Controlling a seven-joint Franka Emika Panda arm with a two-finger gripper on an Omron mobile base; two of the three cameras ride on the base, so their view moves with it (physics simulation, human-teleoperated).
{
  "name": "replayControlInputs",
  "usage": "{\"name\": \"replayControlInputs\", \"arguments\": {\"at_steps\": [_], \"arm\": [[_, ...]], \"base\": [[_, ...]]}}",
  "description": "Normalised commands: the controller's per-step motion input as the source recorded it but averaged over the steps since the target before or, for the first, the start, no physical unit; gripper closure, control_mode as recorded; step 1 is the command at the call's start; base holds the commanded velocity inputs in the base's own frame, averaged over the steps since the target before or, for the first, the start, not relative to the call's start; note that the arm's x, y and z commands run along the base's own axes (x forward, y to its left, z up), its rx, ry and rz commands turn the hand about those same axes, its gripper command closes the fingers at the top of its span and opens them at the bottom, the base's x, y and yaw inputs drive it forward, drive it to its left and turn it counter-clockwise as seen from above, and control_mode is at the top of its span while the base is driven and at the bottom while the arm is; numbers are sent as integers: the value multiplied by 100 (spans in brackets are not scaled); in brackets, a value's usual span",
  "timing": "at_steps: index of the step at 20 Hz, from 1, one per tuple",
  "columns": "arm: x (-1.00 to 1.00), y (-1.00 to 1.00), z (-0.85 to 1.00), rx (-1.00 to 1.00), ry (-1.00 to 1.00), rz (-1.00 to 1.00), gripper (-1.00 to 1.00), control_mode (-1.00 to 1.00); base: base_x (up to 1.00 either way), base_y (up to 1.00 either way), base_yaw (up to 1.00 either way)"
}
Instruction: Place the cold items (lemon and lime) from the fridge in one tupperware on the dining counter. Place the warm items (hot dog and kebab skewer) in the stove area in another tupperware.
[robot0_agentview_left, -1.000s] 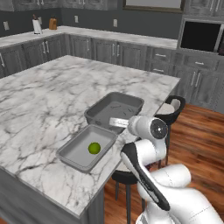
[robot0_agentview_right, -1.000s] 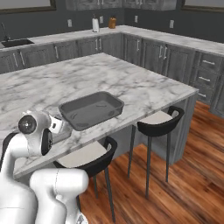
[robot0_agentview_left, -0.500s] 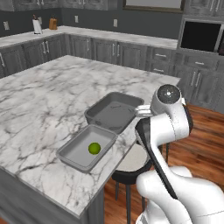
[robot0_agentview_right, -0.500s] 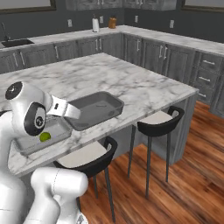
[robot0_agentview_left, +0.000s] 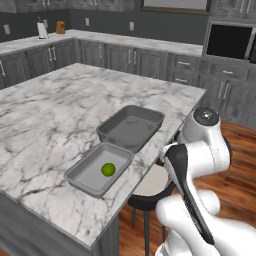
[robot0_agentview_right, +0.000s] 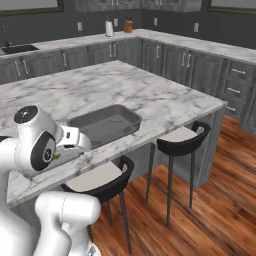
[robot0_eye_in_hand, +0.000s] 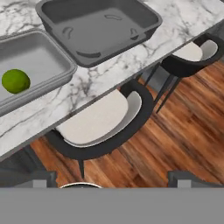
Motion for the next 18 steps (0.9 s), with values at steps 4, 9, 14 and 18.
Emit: {"name": "replayControlInputs", "arguments": {"at_steps": [4, 9, 14, 18], "arm": [[0, 0, -11, 11, -1, 20, -100, -100], [-14, 0, 0, 1, -8, 0, -100, -100], [-21, -1, 0, 0, -7, 0, -100, 100], [0, 0, 0, 0, 0, 0, -100, 100]], "base": [[0, 0, 0], [0, 0, 0], [-7, 0, 0], [-49, -38, -11]]}}
